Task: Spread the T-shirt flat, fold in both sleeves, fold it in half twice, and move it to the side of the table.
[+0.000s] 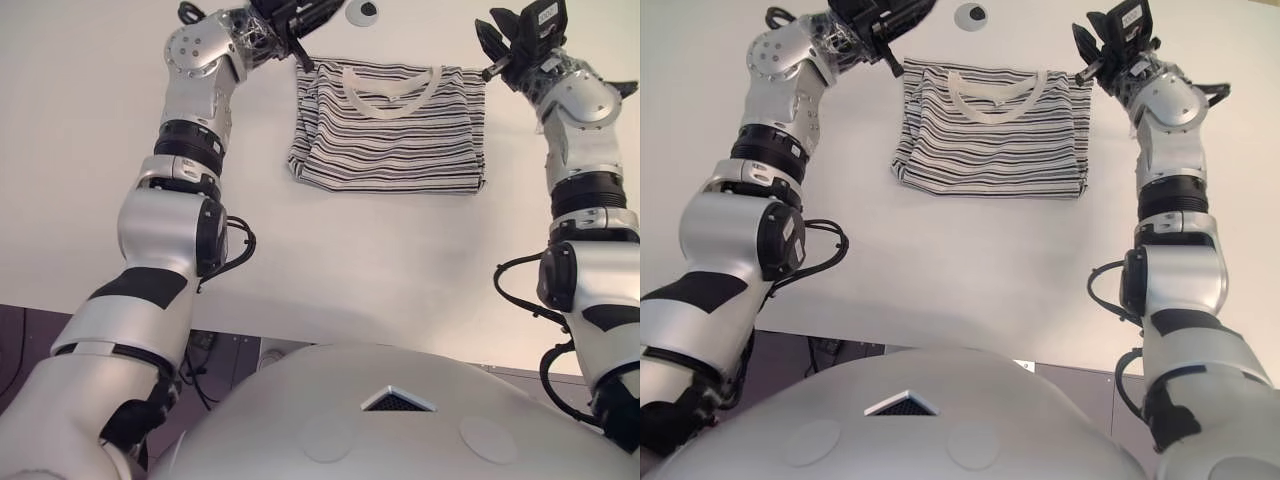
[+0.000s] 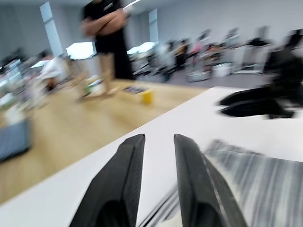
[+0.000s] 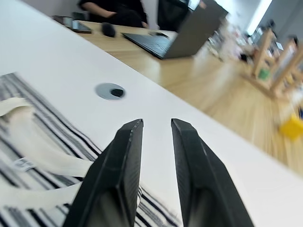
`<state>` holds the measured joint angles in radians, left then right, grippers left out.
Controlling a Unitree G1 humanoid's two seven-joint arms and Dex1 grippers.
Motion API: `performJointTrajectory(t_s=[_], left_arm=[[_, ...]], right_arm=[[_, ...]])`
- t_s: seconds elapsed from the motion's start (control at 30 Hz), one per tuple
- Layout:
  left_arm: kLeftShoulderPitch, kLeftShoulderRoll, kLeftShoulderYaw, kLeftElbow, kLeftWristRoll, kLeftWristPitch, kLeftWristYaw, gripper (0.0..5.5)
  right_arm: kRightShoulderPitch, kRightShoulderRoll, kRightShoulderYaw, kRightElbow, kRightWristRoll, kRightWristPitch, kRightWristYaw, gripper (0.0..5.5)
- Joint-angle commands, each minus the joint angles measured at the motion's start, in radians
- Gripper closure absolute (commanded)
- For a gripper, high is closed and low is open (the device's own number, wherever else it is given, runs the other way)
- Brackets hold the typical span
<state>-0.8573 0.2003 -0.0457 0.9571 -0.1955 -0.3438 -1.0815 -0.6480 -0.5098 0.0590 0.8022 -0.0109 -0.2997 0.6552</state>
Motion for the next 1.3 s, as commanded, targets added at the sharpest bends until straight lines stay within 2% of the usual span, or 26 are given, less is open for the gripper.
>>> performJointTrajectory(t_s=[0.03, 0.1, 0.13, 0.2, 0.27, 0.33, 0.37, 0.4, 0.47, 0.57, 0.6, 0.67, 0.73, 0.83, 0.87, 0.97, 1.03, 1.13, 1.2, 1.3], left_arm=[[0.179, 0.085, -0.217, -0.158, 0.202, -0.175, -0.144, 4.43], [0.21, 0.182, -0.347, -0.158, 0.391, -0.27, -0.145, 4.43], [0.197, 0.226, -0.401, -0.118, 0.498, -0.317, -0.087, 4.43], [0.13, 0.29, -0.508, -0.016, 0.721, -0.389, 0.123, 4.43], [0.028, 0.308, -0.588, 0.095, 0.875, -0.372, 0.391, 4.43], [-0.076, 0.321, -0.697, 0.181, 1.04, -0.33, 0.692, 4.43], [-0.128, 0.342, -0.797, 0.215, 1.171, -0.285, 0.871, 4.43], [-0.156, 0.362, -0.851, 0.236, 1.245, -0.268, 0.982, 4.43], [-0.159, 0.379, -0.822, 0.252, 1.23, -0.311, 1.099, 4.43], [-0.095, 0.381, -0.629, 0.271, 0.987, -0.497, 1.036, 4.43], [-0.067, 0.381, -0.55, 0.279, 0.866, -0.566, 0.956, 4.43], [0.004, 0.379, -0.375, 0.264, 0.563, -0.624, 0.697, 4.43], [0.093, 0.408, -0.27, 0.185, 0.305, -0.606, 0.431, 4.43], [0.299, 0.556, -0.263, 0.041, 0.107, -0.606, 0.106, 4.2], [0.353, 0.6, -0.272, 0.02, 0.092, -0.62, 0.049, 4.13], [0.468, 0.657, -0.274, -0.05, 0.044, -0.616, -0.075, 3.6], [0.563, 0.636, -0.278, -0.135, 0.02, -0.586, -0.102, 3.3], [0.633, 0.594, -0.288, -0.273, 0.031, -0.567, -0.087, 3.21], [0.633, 0.557, -0.294, -0.324, 0.057, -0.546, -0.071, 3.21], [0.565, 0.488, -0.302, -0.252, 0.129, -0.547, -0.04, 3.21]], right_arm=[[0.112, -0.167, 0.236, -0.177, -0.171, -0.127, 0.33, 4.43], [0.155, -0.193, 0.332, -0.266, -0.262, -0.06, 0.415, 4.43], [0.186, -0.201, 0.383, -0.34, -0.307, -0.005, 0.466, 4.43], [0.259, -0.18, 0.448, -0.513, -0.298, 0.144, 0.569, 4.43], [0.305, -0.065, 0.478, -0.684, -0.129, 0.27, 0.601, 4.43], [0.294, 0.084, 0.447, -0.753, -0.011, 0.324, 0.507, 4.43], [0.267, 0.096, 0.428, -0.729, -0.04, 0.298, 0.456, 4.43], [0.246, 0.095, 0.397, -0.701, -0.067, 0.29, 0.405, 4.43], [0.233, 0.088, 0.295, -0.678, -0.047, 0.308, 0.328, 4.43], [0.286, 0.033, 0.156, -0.718, 0.046, 0.34, 0.289, 4.43], [0.322, 0.014, 0.113, -0.743, 0.081, 0.366, 0.286, 4.43], [0.413, -0.006, 0.027, -0.819, 0.189, 0.435, 0.293, 4.43], [0.526, -0.053, -0.009, -0.89, 0.247, 0.454, 0.338, 4.43], [0.711, -0.172, -0.04, -0.932, 0.225, 0.417, 0.425, 4.24], [0.762, -0.204, -0.049, -0.937, 0.218, 0.391, 0.45, 4.2], [0.849, -0.238, -0.075, -0.958, 0.194, 0.317, 0.447, 3.61], [0.848, -0.23, -0.04, -0.913, 0.109, 0.165, 0.408, 3.27], [0.854, -0.189, 0.023, -0.891, 0.033, 0.01, 0.365, 3.24], [0.852, -0.167, 0.08, -0.883, -0.022, -0.055, 0.332, 3.24], [0.815, -0.142, 0.158, -0.836, -0.108, -0.113, 0.287, 3.24]])
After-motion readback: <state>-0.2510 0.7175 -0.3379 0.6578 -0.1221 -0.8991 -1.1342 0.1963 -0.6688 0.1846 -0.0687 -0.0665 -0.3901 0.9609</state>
